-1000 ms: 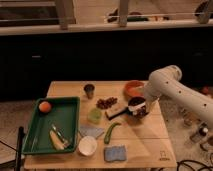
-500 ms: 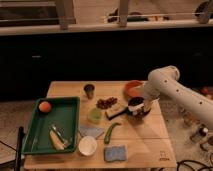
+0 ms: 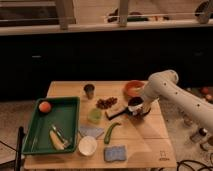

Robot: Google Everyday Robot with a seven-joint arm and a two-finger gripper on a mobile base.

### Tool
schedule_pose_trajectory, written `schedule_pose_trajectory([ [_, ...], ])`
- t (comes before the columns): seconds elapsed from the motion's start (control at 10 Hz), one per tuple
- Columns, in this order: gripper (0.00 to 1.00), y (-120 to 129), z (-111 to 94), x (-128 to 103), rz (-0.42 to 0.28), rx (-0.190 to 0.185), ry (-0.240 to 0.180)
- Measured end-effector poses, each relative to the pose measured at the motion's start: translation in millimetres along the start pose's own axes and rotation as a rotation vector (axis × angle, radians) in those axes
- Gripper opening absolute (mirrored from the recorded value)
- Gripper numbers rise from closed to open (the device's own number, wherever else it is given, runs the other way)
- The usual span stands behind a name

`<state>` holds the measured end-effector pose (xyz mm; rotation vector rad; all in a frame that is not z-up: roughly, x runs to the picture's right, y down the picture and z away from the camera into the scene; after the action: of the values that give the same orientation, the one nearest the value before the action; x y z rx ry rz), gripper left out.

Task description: Place brush in table surface

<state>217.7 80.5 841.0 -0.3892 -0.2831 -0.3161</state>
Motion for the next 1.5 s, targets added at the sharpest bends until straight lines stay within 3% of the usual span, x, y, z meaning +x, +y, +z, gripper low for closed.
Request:
schedule_pose_trajectory([
  [0.8, 0.8, -4.1, 16.1, 17.2, 0.03, 0.008, -0.023],
  [1.0, 0.68, -2.5, 20.2, 19.5, 0.032, 0.001, -0.031],
  [1.5, 0.17, 0.0, 21.2, 24.7, 0.042, -0.012, -0.033],
])
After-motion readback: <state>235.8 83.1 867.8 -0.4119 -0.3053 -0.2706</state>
